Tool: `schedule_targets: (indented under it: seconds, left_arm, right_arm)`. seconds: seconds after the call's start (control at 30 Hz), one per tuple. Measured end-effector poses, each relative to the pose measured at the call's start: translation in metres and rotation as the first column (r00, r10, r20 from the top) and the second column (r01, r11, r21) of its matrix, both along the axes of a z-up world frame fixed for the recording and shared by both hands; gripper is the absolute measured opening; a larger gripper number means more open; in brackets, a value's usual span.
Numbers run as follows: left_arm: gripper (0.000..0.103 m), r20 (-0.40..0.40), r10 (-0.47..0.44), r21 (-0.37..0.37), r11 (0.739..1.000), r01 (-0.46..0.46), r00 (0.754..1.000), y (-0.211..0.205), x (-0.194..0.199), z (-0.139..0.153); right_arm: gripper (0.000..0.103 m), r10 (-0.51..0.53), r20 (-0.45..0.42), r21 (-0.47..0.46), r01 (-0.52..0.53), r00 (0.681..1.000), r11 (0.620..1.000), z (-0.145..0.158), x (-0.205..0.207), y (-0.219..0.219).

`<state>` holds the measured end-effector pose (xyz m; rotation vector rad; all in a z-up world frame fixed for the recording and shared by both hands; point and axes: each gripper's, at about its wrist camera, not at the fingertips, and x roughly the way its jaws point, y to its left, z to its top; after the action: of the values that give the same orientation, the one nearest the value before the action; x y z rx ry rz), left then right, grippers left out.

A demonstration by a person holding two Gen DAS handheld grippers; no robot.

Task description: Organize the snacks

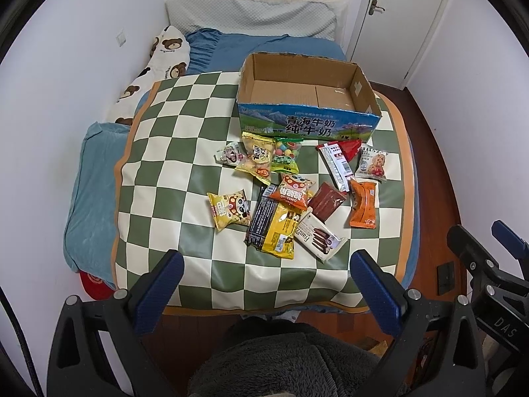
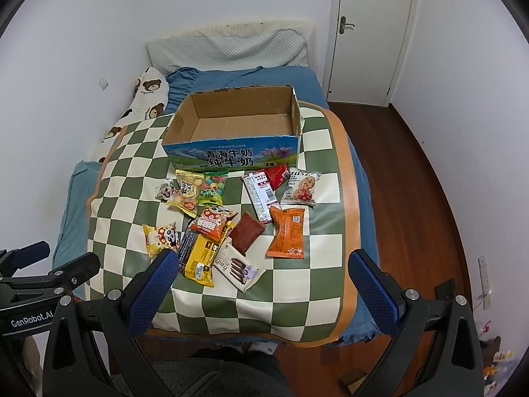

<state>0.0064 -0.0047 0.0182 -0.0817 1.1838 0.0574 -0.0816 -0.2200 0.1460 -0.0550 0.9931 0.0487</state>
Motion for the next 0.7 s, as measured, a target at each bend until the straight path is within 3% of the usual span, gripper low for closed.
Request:
schedule_targets:
  seconds: [0.7]
  left_arm:
    - [0.103, 0.004, -0.001, -0.002, 1.000, 0.001, 1.000, 0.003, -0.006, -0.004]
  right_arm:
    - [0.103, -0.003, 0.009, 0.004, 0.003, 1.000, 1.000, 0.004, -0.002, 0.002]
